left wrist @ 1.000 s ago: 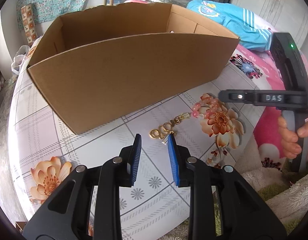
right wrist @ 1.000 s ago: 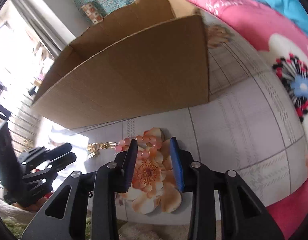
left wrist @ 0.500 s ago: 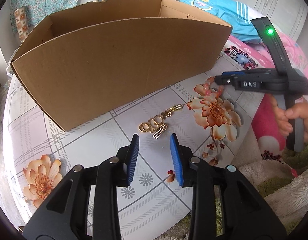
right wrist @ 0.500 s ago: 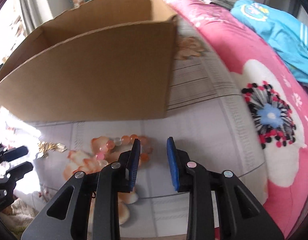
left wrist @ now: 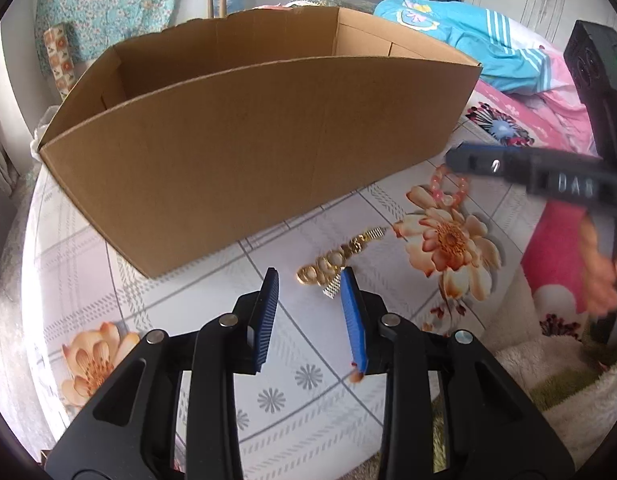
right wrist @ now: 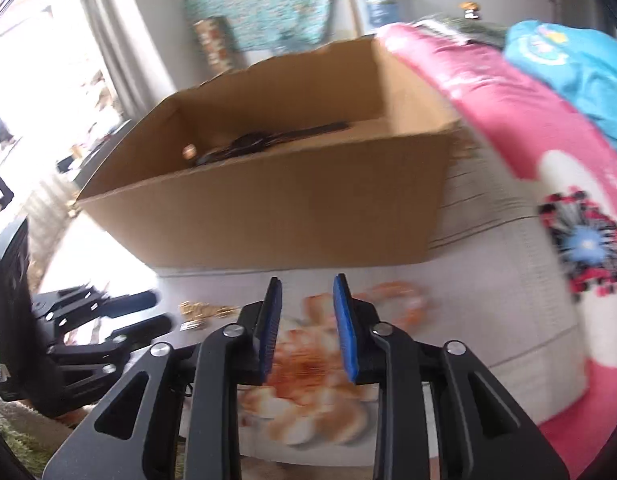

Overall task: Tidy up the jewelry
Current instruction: 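Move the left gripper to the gold charms while the right gripper approaches them too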

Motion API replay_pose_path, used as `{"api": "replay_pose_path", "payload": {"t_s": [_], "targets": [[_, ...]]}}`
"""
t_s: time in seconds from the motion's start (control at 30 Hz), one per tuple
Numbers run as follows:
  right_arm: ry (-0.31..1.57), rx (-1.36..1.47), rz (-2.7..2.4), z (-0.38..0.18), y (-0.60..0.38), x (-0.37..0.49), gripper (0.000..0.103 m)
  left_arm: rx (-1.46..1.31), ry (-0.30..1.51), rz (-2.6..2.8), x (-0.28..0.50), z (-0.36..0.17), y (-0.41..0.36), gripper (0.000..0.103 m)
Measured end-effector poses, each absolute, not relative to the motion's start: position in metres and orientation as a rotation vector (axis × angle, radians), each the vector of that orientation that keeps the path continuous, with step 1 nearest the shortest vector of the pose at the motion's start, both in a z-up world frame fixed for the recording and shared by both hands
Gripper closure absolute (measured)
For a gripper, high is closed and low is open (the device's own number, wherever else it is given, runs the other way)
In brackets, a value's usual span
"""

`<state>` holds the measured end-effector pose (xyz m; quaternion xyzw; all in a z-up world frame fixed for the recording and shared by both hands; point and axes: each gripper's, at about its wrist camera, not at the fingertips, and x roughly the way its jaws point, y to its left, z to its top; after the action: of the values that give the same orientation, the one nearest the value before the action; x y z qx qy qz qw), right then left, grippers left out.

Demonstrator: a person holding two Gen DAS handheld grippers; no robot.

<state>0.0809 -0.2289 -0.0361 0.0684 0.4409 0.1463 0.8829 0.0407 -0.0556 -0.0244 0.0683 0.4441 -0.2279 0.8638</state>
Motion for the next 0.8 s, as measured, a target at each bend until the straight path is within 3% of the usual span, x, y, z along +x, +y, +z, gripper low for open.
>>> {"api": "replay_pose_path", "payload": {"t_s": [0.13, 0.23, 0.33, 0.8], "targets": [[0.948, 0.118, 0.421, -0.051, -0.195, 0.089, 0.094, 0.180, 0.894, -0.512, 0.043, -0.023, -0.067, 0.077], [0.969, 0.098, 0.476, -0.061, -0.180, 0.095, 0.097, 0.201, 0.909, -0.548, 0.044, -0.029, -0.072, 0.083], [0.999, 0.054, 0.490, -0.069, -0.175, 0.097, 0.097, 0.208, 0.938, -0.555, 0.042, -0.036, -0.070, 0.087], [0.976, 0.054, 0.587, -0.048, -0.177, 0.092, 0.098, 0.148, 0.923, -0.618, 0.034, -0.028, -0.049, 0.087]]}}
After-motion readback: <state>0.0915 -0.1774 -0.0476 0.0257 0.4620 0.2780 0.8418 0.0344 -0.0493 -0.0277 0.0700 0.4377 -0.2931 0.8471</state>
